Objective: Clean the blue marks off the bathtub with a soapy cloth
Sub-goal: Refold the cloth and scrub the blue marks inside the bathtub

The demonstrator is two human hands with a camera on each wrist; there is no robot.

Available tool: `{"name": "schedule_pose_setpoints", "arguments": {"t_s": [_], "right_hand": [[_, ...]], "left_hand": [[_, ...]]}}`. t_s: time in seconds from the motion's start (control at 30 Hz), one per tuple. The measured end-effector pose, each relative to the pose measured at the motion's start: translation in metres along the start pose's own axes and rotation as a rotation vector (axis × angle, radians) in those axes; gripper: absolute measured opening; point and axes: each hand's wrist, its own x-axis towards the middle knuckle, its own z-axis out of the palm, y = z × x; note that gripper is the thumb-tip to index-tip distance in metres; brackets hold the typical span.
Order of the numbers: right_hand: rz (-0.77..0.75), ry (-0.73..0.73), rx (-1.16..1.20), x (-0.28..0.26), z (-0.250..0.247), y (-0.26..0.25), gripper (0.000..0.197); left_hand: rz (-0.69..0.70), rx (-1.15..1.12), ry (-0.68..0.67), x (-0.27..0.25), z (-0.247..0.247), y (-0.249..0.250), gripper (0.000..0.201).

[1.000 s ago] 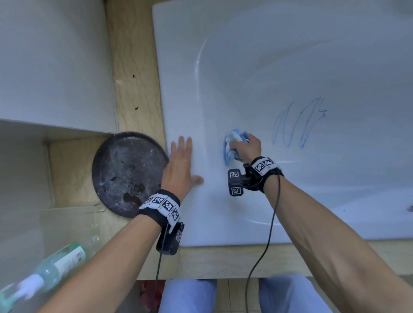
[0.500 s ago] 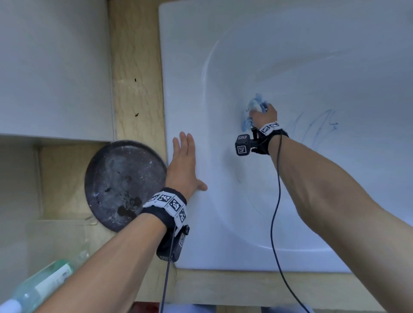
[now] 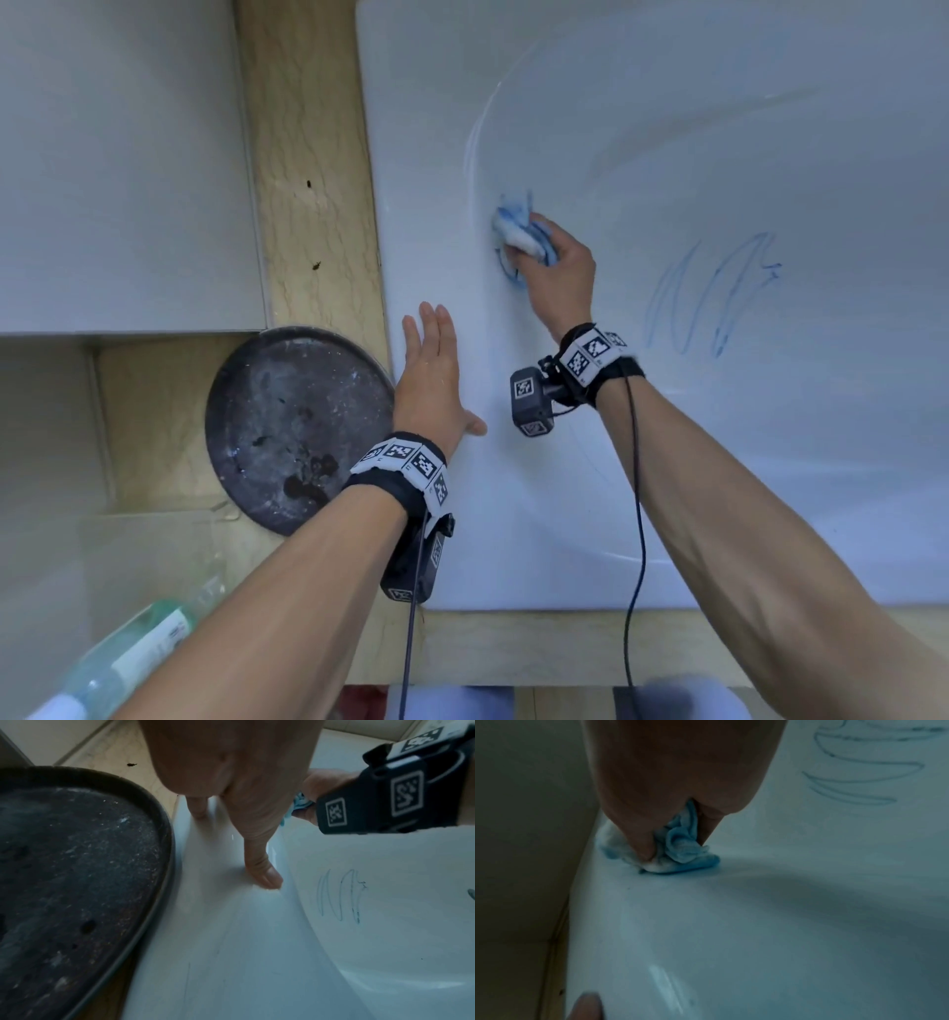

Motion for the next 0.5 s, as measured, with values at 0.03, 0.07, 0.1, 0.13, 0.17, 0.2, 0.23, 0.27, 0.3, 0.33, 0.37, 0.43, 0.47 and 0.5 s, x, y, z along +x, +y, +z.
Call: {"name": "schedule_pose_setpoints", "arguments": {"t_s": [0.03,0.07,0.1,0.13,0.17,0.2,0.23,0.27,0.3,0.33,0.37,0.43,0.47,0.5], "right_hand": [[-0.04,-0.029,0.012,-0.006,-0.001,0.001,0.043],[-0.092,-0.066,0.008,-0.013,-0.002,0.001,0.044],[-0.159,-0.109,-0.024,-0.02,-0.002,0.001,0.044],[-0.234,-0.148,-0.093,-0.028,-0.002,0.003,0.043],[-0.312,-0.185,-0.182,-0.038,-0.004,0.004,0.042],[-0.385,-0.22,-0.275,-0.05,-0.007,0.005,0.043],[-0.457,-0.258,-0.357,-0.06,-0.01,0.008,0.044],[-0.516,-0.298,-0.414,-0.068,-0.013,0.011,0.044],[-0.556,-0.335,-0.442,-0.073,-0.015,0.013,0.044],[-0.583,-0.358,-0.456,-0.074,-0.015,0.012,0.047],[-0.601,-0.363,-0.473,-0.07,-0.013,0.01,0.051],[-0.597,-0.314,-0.518,-0.048,-0.003,-0.003,0.06],[-0.586,-0.266,-0.525,-0.032,0.004,-0.014,0.065],[-0.571,-0.217,-0.507,-0.015,0.013,-0.025,0.068]], "left_hand": [[0.001,0.008,0.003,0.0,0.0,0.0,0.152],[0.0,0.006,0.01,0.0,-0.001,0.001,0.151],[-0.001,0.002,0.021,-0.001,-0.001,0.0,0.151],[0.004,-0.007,0.03,-0.001,0.0,0.0,0.15],[0.012,-0.035,0.042,-0.001,0.002,-0.001,0.149],[0.018,-0.09,0.064,-0.001,0.004,-0.003,0.146],[0.016,-0.157,0.083,-0.001,0.005,-0.004,0.143],[0.013,-0.194,0.089,-0.001,0.006,-0.005,0.14],[0.008,-0.195,0.081,-0.001,0.006,-0.005,0.139],[0.004,-0.189,0.069,-0.001,0.006,-0.005,0.139],[-0.002,-0.173,0.06,-0.001,0.007,-0.005,0.141],[-0.016,-0.09,0.045,0.001,0.007,-0.004,0.148],[-0.02,-0.053,0.037,0.001,0.006,-0.003,0.151],[-0.023,-0.02,0.038,0.001,0.006,-0.002,0.152]]}}
